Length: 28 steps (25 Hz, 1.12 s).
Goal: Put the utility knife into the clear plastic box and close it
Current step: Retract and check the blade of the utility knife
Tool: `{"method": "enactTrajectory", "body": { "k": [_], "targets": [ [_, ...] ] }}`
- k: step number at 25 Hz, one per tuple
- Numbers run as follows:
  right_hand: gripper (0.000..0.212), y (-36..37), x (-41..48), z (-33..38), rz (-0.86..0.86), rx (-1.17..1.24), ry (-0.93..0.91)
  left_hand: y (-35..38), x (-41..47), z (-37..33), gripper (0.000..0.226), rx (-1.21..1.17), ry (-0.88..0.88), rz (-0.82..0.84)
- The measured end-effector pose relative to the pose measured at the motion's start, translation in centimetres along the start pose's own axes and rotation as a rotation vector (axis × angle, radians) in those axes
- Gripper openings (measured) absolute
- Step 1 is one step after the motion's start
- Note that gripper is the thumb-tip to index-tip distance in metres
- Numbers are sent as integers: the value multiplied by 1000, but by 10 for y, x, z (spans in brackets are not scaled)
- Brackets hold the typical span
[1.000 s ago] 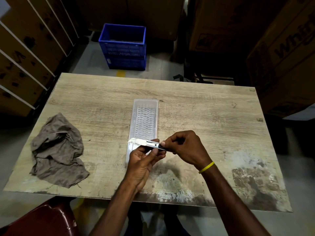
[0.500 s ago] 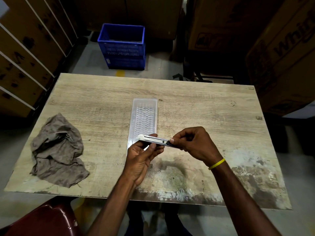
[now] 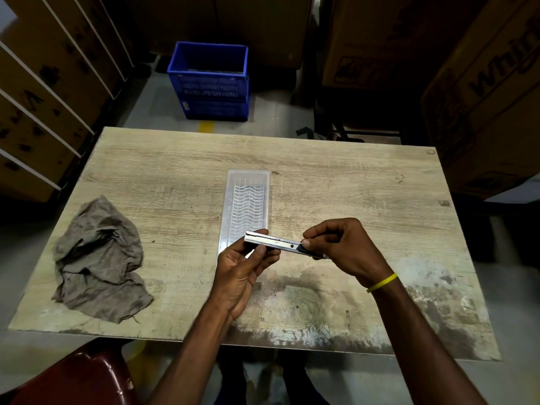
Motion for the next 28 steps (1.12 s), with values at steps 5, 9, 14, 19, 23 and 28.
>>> {"method": "enactTrajectory", "body": {
  "k": [5,9,14,19,23,28],
  "targets": [
    [17,-2,1,-1,0,4,-10,-3,-1,-2,36,28,-6,-12],
    [14,-6,-2,-1,-33,113,-12,-12,-1,-11,20,95,15,-146],
    [19,-16,-14,-16,-54,568,55,-18,0,-19,10,110,32,-231],
    [34,-27,-20,-27,-117,534,-20,-16,3,-22,17,194,63,-249],
    [33,-52,-21,-48,-253,505,-5,-2,13,-15,14,360,79,-266],
    [32,-88,-20,-82,-390,575,54,24,35,13,13,522,81,-328]
  ]
}}
Point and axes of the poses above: each hand's wrist, its own x-axis towards the middle knuckle, its own y-axis out of the palm, z = x × y, the point moved 9 cm from there along x, towards the middle knuckle, and after that the axes turned 2 degrees about -z, right-handed, at the moved point
